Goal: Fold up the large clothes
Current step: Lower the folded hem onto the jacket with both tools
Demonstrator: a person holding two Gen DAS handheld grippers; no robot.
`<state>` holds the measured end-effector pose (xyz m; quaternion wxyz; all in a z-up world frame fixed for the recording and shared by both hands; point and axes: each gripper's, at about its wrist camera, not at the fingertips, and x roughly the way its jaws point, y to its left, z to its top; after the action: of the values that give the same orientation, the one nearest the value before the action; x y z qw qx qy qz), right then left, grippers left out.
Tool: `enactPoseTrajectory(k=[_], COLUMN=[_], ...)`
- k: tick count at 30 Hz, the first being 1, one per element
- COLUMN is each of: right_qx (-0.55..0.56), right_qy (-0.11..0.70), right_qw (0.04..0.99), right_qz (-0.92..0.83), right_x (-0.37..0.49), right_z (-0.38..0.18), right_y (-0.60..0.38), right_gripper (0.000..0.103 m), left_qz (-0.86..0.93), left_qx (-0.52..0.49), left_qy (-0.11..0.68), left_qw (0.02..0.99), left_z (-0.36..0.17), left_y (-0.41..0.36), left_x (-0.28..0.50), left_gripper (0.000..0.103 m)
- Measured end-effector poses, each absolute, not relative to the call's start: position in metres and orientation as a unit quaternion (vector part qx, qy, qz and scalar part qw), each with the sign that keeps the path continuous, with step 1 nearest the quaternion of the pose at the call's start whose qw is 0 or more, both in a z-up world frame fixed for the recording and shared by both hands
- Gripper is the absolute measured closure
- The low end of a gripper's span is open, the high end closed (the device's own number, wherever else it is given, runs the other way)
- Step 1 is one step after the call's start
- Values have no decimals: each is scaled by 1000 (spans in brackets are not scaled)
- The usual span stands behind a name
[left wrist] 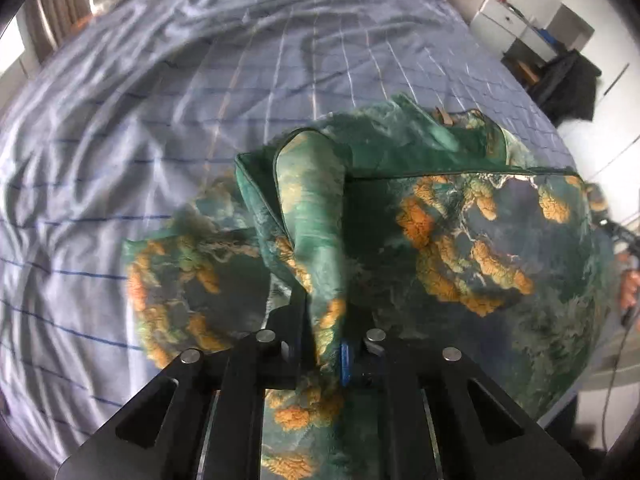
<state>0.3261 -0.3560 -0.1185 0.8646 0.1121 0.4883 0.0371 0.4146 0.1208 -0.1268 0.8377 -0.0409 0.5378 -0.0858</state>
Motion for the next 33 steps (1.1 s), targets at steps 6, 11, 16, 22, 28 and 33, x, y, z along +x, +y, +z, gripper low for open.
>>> enactPoseTrajectory(k=[6,11,16,22,28,33], right_qx=[-15,-47,-67,-62,-12,6], right_qy=[405,312,311,396,420,418], right_qw=[914,949,946,912,903,904], right_qz=[5,-24,-67,-93,-90,-86], right_x=[300,317,357,387,405,409], right_z=[-56,-2,-21,-134,-171,-182], right_y=[-333,-322,-318,-326,-336,-339], right_gripper=[88,88,88,88,88,87], left_qz=[-30,20,57,62,58,59], left_qx=[-12,31,22,25,12,9], left_qy=[448,365,397,382,373,368], left_qw=[893,930,916,922,926,928], left_z=[-65,-37,-110,-179,-190,-190], left_y=[124,112,118,117,118,116], left_x=[397,416,457,444,449,452], left_gripper=[95,95,95,90,88,87])
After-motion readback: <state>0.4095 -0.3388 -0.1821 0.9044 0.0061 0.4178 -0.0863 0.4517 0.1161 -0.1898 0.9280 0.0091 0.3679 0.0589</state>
